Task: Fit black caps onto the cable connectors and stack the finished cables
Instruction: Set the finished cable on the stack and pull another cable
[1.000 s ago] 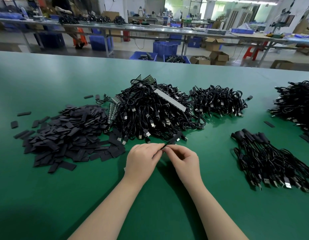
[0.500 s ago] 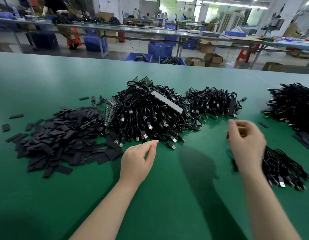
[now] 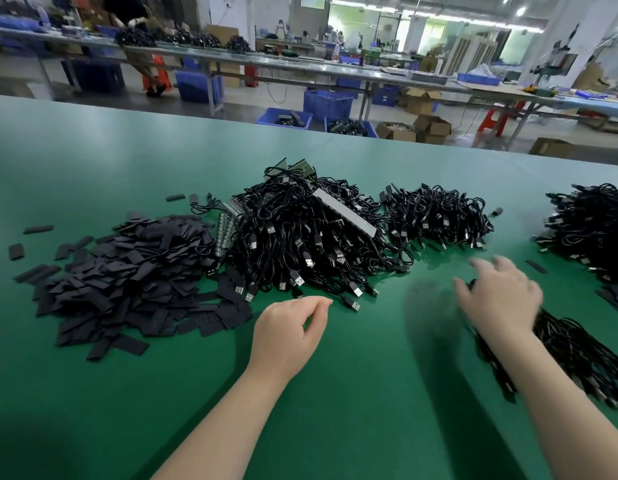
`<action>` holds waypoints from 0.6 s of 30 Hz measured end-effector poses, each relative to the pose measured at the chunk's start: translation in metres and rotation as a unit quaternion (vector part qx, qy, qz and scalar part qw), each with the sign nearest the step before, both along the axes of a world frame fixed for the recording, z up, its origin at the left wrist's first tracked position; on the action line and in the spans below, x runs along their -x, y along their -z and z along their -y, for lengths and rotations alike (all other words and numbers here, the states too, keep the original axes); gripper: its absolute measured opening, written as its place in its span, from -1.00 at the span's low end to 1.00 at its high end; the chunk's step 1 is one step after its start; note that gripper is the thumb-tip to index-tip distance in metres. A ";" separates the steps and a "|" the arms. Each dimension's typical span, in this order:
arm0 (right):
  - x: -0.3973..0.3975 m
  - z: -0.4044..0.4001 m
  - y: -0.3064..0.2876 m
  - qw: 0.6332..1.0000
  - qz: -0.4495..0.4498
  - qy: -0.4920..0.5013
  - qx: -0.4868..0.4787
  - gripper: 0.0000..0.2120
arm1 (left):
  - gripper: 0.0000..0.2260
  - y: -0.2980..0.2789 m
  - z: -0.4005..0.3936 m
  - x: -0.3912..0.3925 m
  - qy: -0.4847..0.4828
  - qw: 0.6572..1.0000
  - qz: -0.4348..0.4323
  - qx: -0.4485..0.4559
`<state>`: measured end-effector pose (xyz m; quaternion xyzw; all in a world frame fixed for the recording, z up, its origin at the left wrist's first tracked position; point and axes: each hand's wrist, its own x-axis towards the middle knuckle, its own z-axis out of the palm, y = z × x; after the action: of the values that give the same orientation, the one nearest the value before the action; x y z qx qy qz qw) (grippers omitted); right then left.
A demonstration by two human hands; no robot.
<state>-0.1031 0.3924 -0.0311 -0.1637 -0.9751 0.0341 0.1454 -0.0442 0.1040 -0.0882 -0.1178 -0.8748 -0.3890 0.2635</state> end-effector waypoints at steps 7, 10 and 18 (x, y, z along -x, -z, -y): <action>0.056 0.131 -0.030 0.959 -0.024 -0.270 0.087 -0.59 | -0.71 0.004 0.006 0.007 0.004 0.997 -0.057 0.051; 0.083 0.141 -0.033 0.963 0.043 -0.255 0.074 -0.55 | -0.70 0.007 0.010 0.009 -0.002 0.999 -0.043 0.024; 0.113 0.117 -0.051 0.962 0.014 -0.268 0.054 -0.76 | -0.63 0.006 0.005 0.010 0.012 1.000 -0.008 0.027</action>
<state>-0.2160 0.2758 0.0203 0.0952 -0.9820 0.1218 0.1084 -0.0539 0.0993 -0.0942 -0.1381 -0.8814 -0.3676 0.2626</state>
